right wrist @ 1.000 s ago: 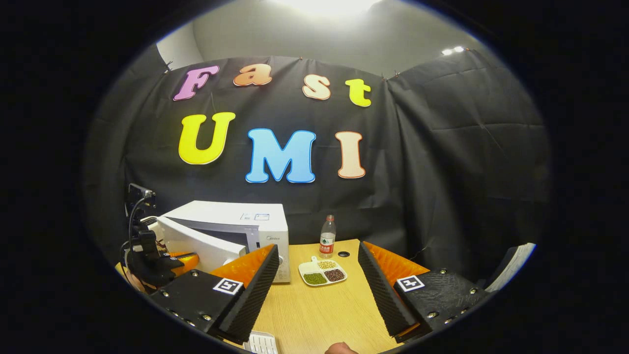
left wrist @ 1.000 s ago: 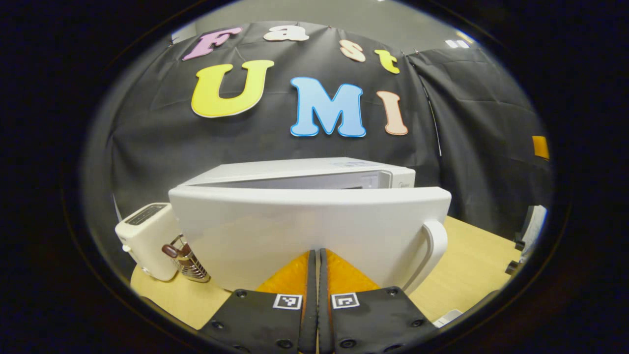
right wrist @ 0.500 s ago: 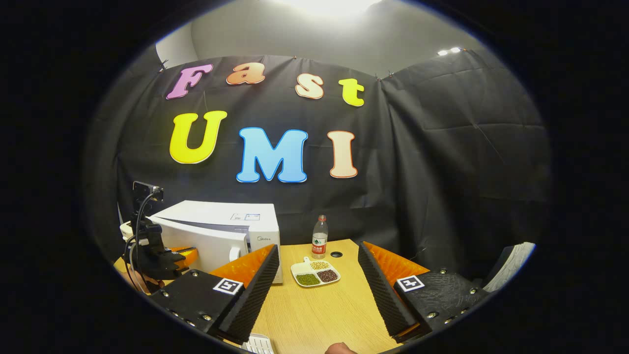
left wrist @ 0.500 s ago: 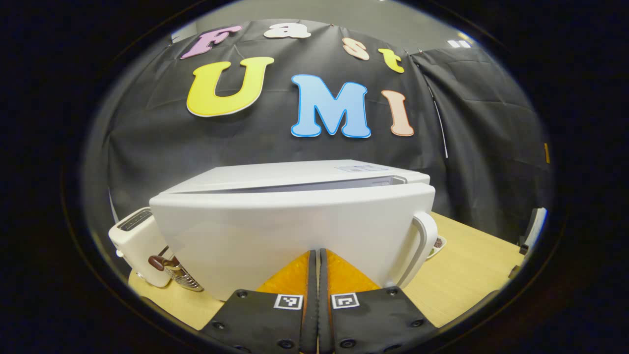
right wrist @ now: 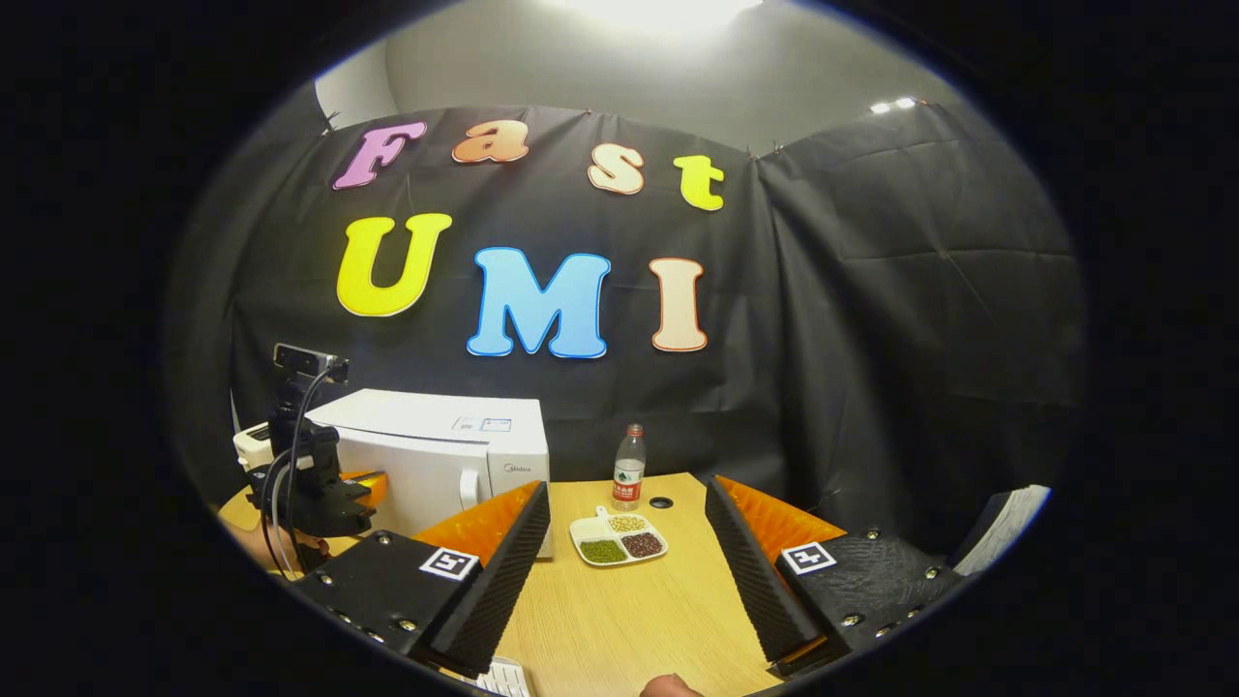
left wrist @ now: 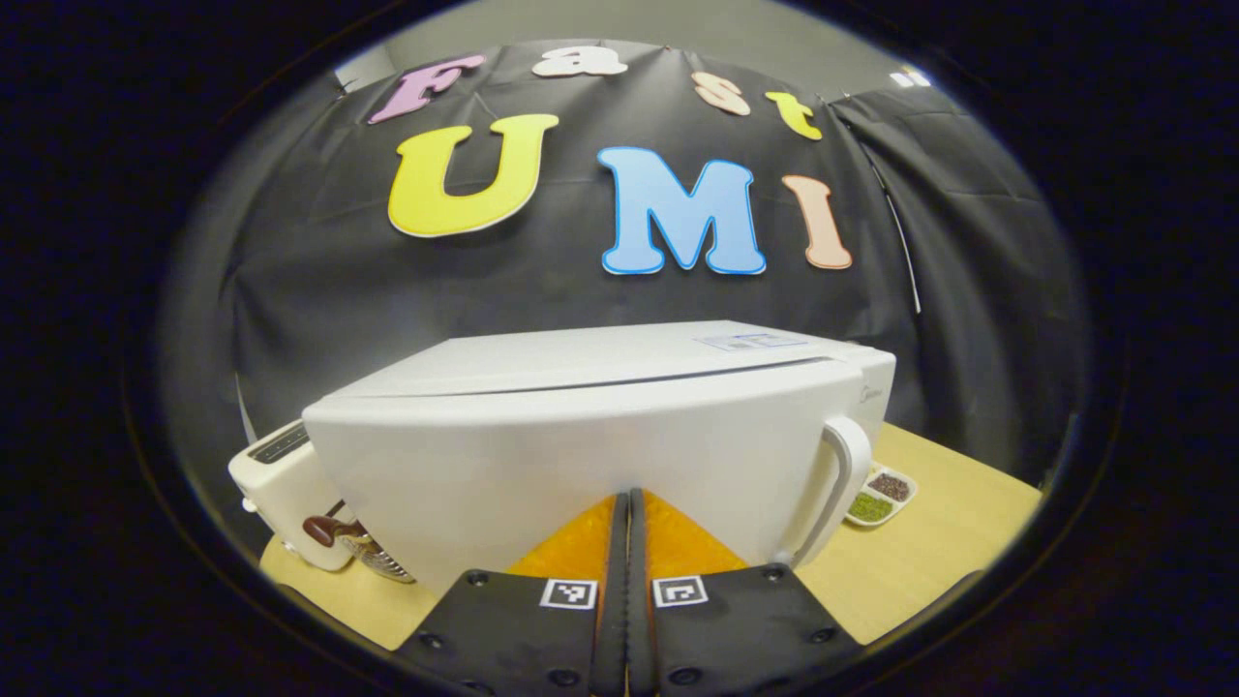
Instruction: Open the microwave oven with the left hand, put the food in, and close the microwave oven.
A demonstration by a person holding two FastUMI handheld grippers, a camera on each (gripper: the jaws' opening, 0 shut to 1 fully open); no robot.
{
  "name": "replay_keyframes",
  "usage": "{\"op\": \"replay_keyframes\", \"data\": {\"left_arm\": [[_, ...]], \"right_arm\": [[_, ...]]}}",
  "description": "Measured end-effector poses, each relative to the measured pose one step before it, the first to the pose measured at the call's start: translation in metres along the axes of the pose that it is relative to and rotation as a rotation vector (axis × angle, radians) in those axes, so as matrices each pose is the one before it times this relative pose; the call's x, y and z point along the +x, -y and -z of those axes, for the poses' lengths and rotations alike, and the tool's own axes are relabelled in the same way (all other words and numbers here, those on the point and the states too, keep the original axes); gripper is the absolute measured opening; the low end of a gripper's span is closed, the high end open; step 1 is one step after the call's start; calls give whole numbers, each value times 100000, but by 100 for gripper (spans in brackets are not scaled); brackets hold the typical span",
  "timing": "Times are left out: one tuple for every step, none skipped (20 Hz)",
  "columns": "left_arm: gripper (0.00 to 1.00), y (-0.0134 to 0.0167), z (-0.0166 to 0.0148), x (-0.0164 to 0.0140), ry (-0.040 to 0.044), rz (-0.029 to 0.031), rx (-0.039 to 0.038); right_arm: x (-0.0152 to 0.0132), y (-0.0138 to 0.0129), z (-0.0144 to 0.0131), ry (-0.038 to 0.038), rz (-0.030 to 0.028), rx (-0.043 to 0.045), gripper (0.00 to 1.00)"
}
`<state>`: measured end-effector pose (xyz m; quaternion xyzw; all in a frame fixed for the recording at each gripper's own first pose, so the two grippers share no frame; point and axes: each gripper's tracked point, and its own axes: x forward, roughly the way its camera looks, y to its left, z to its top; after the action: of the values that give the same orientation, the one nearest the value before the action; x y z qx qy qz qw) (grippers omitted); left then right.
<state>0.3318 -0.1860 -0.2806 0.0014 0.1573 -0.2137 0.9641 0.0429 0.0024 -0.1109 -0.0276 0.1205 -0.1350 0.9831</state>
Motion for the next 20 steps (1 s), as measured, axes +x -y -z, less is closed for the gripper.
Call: {"op": "replay_keyframes", "data": {"left_arm": [[7,125,131,42,-204,-789,-148],[10,-20,-104,121,282,-662,-185],[7,-57,33,283,-62,-810,387],[7,-60,437,315,-6012,-1334,542],[11,605,788,120,-3464,-78,-3277],[7,-47,204,422,-1735,-2144,-700],[7,22,-34,-136,-801,-1795,1281],[7,63,-343,-454,196,-847,1169],[7,389,-430,-863,1038,522,-1240],[7,279,-778,-1082,1997,826,-1925],[7,115,-729,-1329,2613,177,-1353],[7,15,-770,-1357,2477,-398,-512],[10,196,-654,-1408,2295,193,-338],[10,311,-711,-1594,1877,618,37],[7,74,-836,-1535,2027,17,893],[7,-140,-810,-1520,1589,-712,1382],[7,-116,-870,-1592,1761,-929,1144],[7,-131,-887,-1437,2295,-735,609],[10,-195,-1077,-1476,2644,-1122,133],[7,-380,-816,-1578,1917,-1629,151]], "right_arm": [[-35,-46,97,-306,-821,-539,98],[-30,-78,66,-233,-1116,-465,98],[-66,-241,-87,111,-1428,-184,98],[279,-683,-147,87,-1652,-248,98],[163,-447,-131,215,-1596,-400,98],[-88,-345,-305,957,-1468,-187,98],[-157,-245,-266,920,-1222,179,98],[-331,-183,-82,659,-1313,369,98],[-363,-25,-140,517,-1154,517,98],[-415,33,-73,413,-1355,578,97],[-261,160,-126,265,-1146,312,98],[-265,310,11,64,-803,250,98],[-312,434,-56,175,-699,678,98],[-384,300,-261,469,-743,1100,98],[-375,284,-191,537,-794,1080,97],[-292,168,-24,312,-973,612,98],[-379,104,0,13,-1284,199,98],[-340,-14,-70,338,-1486,138,98],[-293,103,-8,218,-1413,85,98],[-350,-94,106,133,-1663,154,98]]}}
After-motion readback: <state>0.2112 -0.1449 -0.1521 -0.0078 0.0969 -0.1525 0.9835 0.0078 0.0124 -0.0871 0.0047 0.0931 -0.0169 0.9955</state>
